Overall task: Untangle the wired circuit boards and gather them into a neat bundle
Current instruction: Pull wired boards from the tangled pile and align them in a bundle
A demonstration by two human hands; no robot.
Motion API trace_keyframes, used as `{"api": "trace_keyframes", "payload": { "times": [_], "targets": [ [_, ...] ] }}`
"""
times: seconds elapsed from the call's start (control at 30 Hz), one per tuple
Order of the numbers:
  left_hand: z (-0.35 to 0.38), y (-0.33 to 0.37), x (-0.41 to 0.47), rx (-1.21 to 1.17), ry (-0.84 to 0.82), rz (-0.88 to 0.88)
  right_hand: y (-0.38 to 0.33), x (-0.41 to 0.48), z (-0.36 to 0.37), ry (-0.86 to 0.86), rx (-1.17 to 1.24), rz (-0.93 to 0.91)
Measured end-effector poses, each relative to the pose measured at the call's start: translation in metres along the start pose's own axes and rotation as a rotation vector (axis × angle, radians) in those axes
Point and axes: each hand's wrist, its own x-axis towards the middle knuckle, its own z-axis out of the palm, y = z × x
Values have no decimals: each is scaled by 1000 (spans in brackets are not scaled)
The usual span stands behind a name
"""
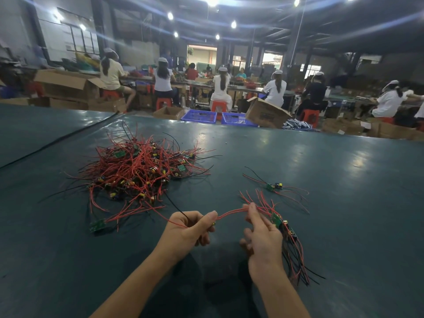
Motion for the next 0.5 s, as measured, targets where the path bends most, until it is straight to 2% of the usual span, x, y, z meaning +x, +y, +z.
{"api": "trace_keyframes", "payload": {
  "times": [0.1,0.17,0.33,0.5],
  "targets": [
    [1,0,-1,18,-21,-11,15,-14,11,-155,-134,-34],
    [2,-1,-2,21,-52,-18,20,-20,18,-192,-196,-57],
    [-4,3,1,1,-62,-43,0,3,2,27,7,-15],
    [-4,6,0,-111,30,-112,-2,3,-4,33,39,-63]
  ]
}}
